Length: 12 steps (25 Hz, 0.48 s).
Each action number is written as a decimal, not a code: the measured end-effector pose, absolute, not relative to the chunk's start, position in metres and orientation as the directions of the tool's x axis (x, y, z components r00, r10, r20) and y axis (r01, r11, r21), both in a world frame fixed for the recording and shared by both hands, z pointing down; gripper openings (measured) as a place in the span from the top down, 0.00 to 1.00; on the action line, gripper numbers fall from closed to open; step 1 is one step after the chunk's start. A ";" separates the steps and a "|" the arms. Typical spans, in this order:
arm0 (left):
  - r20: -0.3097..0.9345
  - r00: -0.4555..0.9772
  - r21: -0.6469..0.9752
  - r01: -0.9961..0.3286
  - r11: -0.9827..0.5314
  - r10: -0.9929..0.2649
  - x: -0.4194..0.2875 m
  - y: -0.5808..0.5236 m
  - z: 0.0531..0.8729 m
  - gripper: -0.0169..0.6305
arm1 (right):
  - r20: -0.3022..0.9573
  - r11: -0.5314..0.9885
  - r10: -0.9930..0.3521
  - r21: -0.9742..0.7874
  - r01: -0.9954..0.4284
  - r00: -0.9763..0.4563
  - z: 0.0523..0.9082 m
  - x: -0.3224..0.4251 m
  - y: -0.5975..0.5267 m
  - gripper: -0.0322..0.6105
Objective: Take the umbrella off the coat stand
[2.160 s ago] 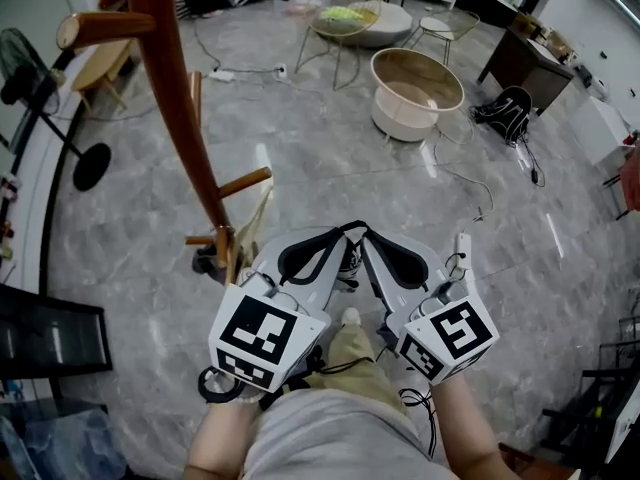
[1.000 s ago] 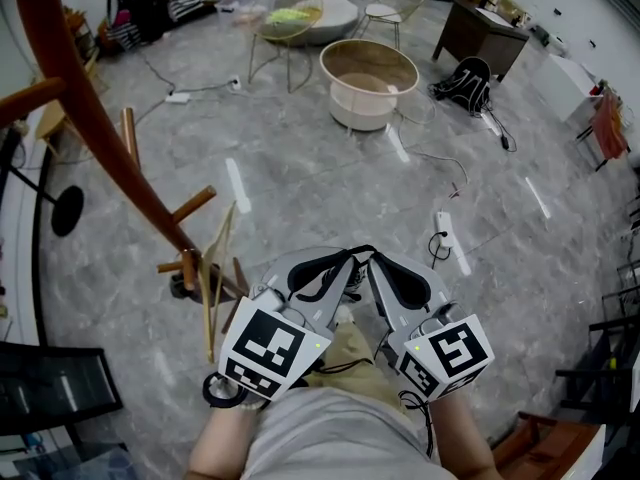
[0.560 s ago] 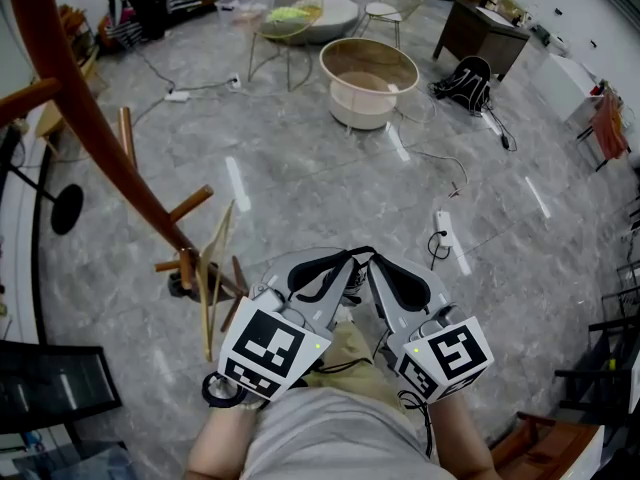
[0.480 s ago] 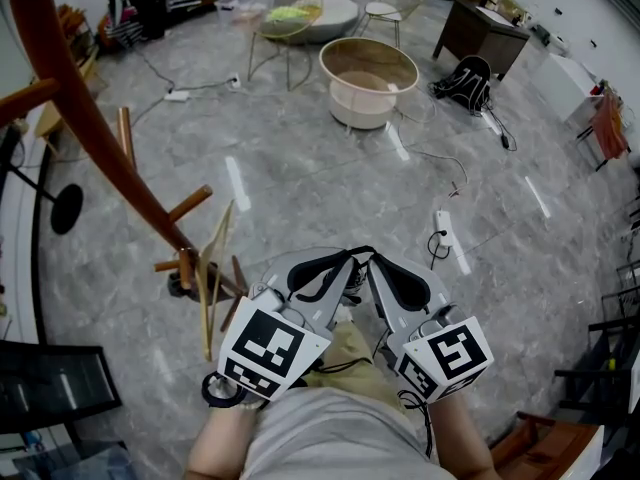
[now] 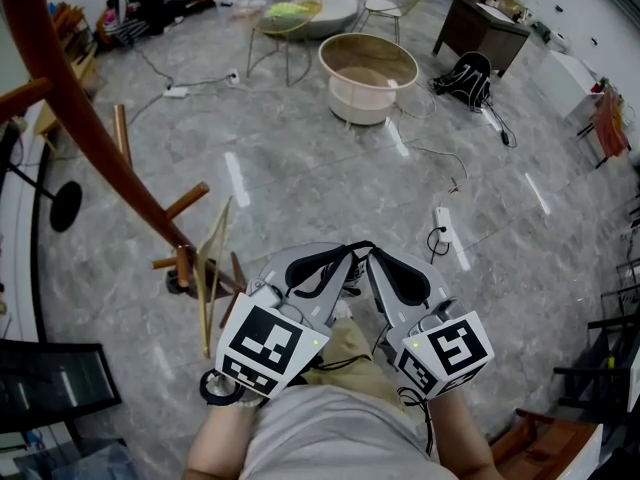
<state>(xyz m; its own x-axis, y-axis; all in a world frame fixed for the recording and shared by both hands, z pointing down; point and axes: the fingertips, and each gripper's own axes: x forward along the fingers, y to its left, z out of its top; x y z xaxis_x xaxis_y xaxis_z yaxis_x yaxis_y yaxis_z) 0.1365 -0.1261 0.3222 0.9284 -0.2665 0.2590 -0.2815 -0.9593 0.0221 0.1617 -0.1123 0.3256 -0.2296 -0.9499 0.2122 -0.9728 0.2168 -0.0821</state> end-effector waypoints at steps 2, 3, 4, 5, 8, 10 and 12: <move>0.257 0.928 0.023 -0.285 -0.958 -0.270 0.136 -0.127 0.322 0.95 | 0.209 0.220 -0.950 -0.078 -0.972 -0.232 0.325 0.161 -0.113 0.94; 0.256 0.928 0.024 -0.287 -0.958 -0.272 0.136 -0.127 0.322 0.95 | 0.207 0.222 -0.950 -0.078 -0.972 -0.233 0.325 0.161 -0.113 0.94; 0.255 0.928 0.024 -0.288 -0.957 -0.273 0.136 -0.128 0.322 0.95 | 0.206 0.224 -0.950 -0.078 -0.972 -0.235 0.326 0.161 -0.113 0.94; 0.255 0.927 0.025 -0.289 -0.957 -0.274 0.136 -0.128 0.322 0.95 | 0.206 0.226 -0.949 -0.077 -0.971 -0.237 0.326 0.160 -0.114 0.94; 0.255 0.927 0.026 -0.291 -0.956 -0.275 0.134 -0.128 0.323 0.95 | 0.211 0.229 -0.948 -0.074 -0.971 -0.240 0.326 0.159 -0.114 0.94; 0.256 0.926 0.025 -0.292 -0.956 -0.276 0.133 -0.128 0.323 0.95 | 0.213 0.229 -0.947 -0.075 -0.971 -0.240 0.327 0.158 -0.114 0.94; 0.256 0.926 0.026 -0.293 -0.956 -0.277 0.133 -0.128 0.323 0.95 | 0.214 0.229 -0.947 -0.075 -0.970 -0.240 0.327 0.158 -0.114 0.94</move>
